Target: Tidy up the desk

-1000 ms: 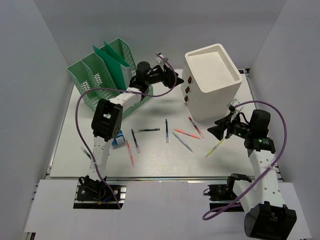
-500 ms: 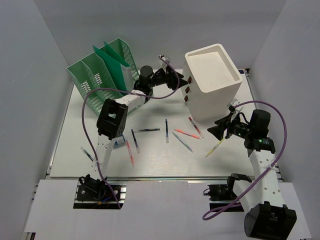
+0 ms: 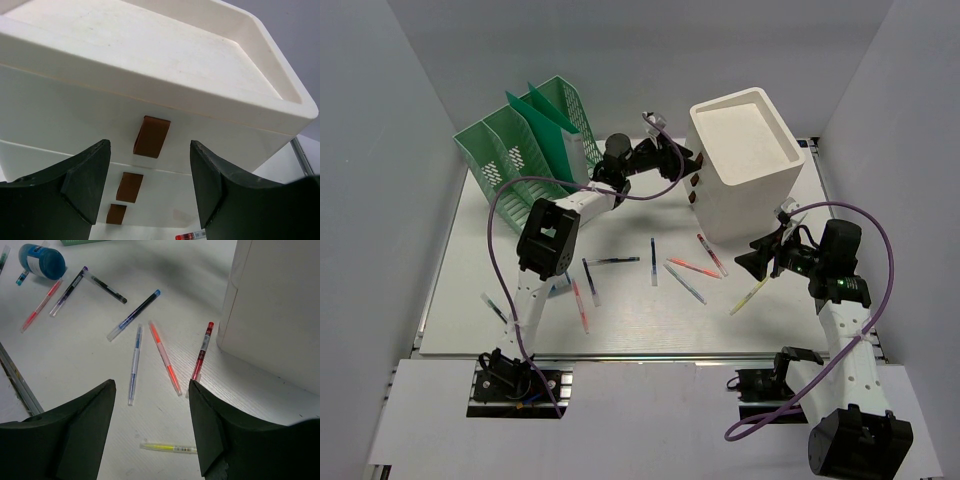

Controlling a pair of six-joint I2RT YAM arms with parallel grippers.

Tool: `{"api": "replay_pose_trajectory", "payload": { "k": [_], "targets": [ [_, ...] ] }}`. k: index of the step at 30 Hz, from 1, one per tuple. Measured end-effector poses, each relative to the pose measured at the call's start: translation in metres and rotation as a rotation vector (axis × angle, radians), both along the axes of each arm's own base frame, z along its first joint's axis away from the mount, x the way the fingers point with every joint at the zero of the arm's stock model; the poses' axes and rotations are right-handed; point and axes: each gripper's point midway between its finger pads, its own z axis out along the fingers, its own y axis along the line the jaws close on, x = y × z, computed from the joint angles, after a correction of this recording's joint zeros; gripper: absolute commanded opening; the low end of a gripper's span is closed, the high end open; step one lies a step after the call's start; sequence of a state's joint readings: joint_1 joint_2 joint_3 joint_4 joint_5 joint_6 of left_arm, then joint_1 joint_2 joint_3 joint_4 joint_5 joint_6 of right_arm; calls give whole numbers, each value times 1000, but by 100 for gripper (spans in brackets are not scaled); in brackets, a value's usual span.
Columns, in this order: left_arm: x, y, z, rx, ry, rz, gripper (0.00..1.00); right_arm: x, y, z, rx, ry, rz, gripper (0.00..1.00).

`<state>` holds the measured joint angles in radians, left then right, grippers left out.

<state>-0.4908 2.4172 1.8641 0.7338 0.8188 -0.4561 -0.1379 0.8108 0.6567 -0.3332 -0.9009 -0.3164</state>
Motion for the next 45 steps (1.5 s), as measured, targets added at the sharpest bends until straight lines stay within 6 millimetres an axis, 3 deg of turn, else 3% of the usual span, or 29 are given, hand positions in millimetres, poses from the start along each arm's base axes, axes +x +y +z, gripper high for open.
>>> {"api": "replay_pose_trajectory", "payload": {
  "k": [13,17,24,32,36,37,40,41,45],
  "targets": [
    [2,-11,4,7,-21,37,58,0,0,0,-1,-1,0,66],
    [3,-11,4,9,-22,41,48,0,0,0,-1,-1,0,66],
    [4,-10,3,7,-10,42,15,0,0,0,-1,-2,0,66],
    [2,-8,-3,3,-9,55,0,0,0,0,-1,-2,1,66],
    [-1,-6,-2,9,-19,66,0,0,0,0,-2,-3,1,66],
    [-2,-5,-2,12,-19,70,19,0,0,0,-2,-3,1,66],
    [-5,-2,-5,22,-14,74,34,0,0,0,-3,-4,1,66],
    [-6,-2,-9,28,-8,73,47,0,0,0,-3,-4,1,66],
    [-8,0,-22,53,24,71,58,0,0,0,-3,-4,1,67]
  ]
}}
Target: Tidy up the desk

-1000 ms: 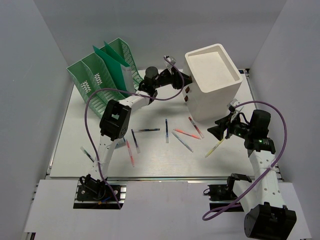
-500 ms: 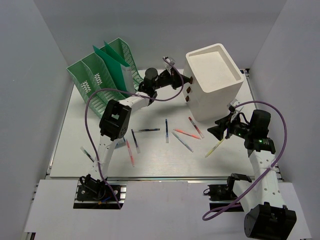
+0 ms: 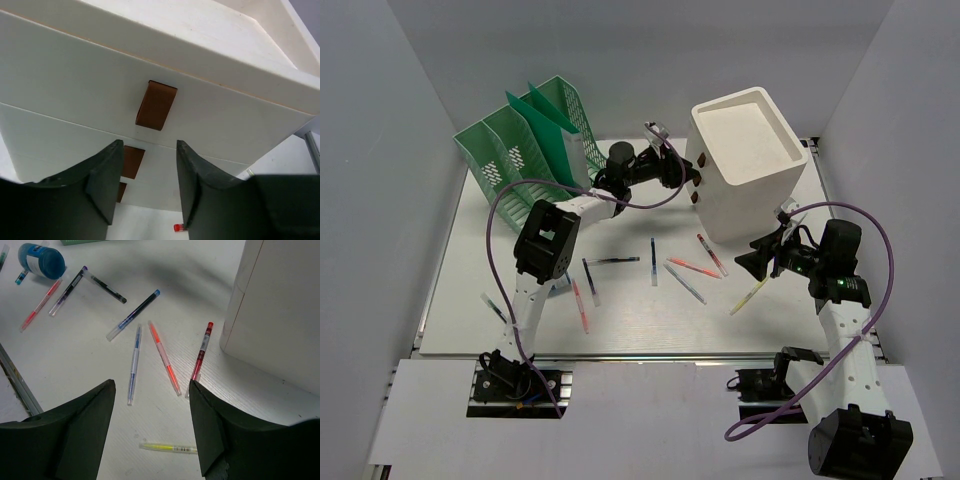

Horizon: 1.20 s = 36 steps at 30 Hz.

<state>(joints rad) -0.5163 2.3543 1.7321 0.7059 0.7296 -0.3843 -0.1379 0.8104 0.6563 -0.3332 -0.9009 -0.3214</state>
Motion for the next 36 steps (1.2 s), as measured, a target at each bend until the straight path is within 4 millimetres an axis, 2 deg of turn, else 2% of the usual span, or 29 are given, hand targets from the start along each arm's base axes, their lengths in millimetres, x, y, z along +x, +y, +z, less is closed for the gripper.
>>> {"api": "replay_pose_trajectory", "payload": {
  "k": [9,23,36],
  "targets": [
    [1,0,0,8,7,1,67,0,0,0,0,0,0,67],
    [10,-5,32,-29,-60,29,63,0,0,0,0,0,0,68],
    [8,-18,14,28,-80,56,59,0,0,0,0,0,0,68]
  ]
}}
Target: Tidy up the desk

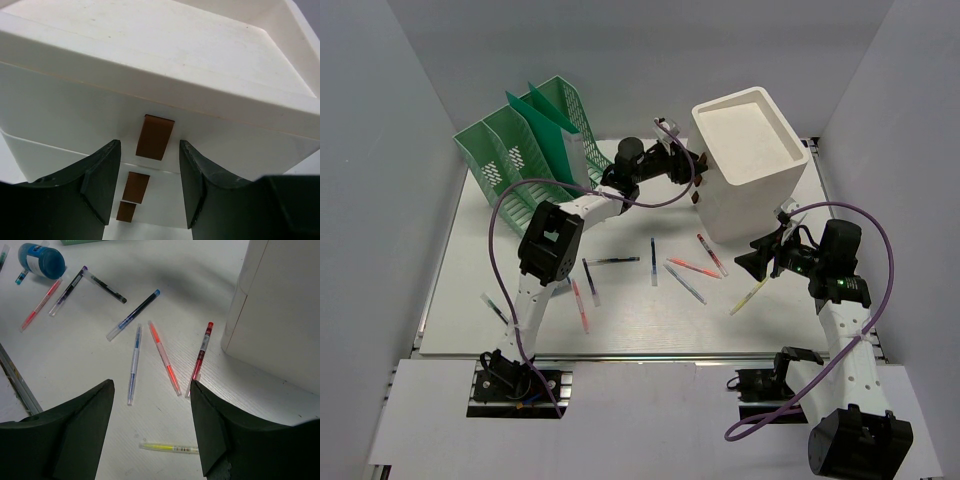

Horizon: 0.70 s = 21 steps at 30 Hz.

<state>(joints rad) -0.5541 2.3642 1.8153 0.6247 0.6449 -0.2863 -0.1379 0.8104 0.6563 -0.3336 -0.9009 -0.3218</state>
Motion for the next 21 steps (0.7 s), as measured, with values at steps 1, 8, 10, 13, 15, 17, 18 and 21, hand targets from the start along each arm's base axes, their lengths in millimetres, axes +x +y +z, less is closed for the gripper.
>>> {"api": "replay_pose_trajectory", "payload": {
  "k": [1,8,10,13,15,17,18,21],
  "targets": [
    [1,0,-1,4,-2,5,58,0,0,0,0,0,0,68],
    [6,1,-4,21,-14,36,47,0,0,0,0,0,0,68],
    [5,1,-4,22,-17,35,43,0,0,0,0,0,0,68],
    [4,-1,-4,21,-18,32,39,0,0,0,0,0,0,68],
    [4,-1,-4,19,-19,32,34,0,0,0,0,0,0,68],
    [4,-1,-4,18,-21,30,27,0,0,0,0,0,0,68],
    [3,-2,-3,17,-21,29,24,0,0,0,0,0,0,68],
    [3,-3,-2,14,-26,31,13,0,0,0,0,0,0,68]
  ]
}}
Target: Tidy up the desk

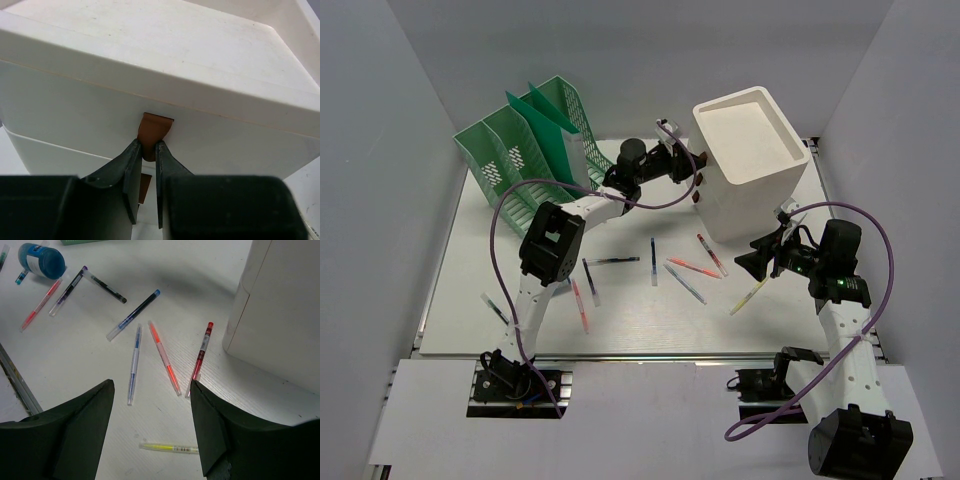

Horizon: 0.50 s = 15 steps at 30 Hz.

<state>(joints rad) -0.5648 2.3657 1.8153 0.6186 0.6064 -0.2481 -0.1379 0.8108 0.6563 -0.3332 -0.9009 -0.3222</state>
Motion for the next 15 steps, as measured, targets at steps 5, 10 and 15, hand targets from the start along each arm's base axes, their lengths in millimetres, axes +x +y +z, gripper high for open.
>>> {"api": "replay_pose_trajectory", "payload": {
  "k": [5,10,15],
  "targets": [
    [1,0,0,-4,0,6,6,0,0,0,0,0,0,68],
    [0,2,-2,-15,-12,26,0,0,0,0,-1,0,0,68],
    [-5,8,0,-12,-20,53,0,0,0,0,-1,-1,1,68]
  ]
}}
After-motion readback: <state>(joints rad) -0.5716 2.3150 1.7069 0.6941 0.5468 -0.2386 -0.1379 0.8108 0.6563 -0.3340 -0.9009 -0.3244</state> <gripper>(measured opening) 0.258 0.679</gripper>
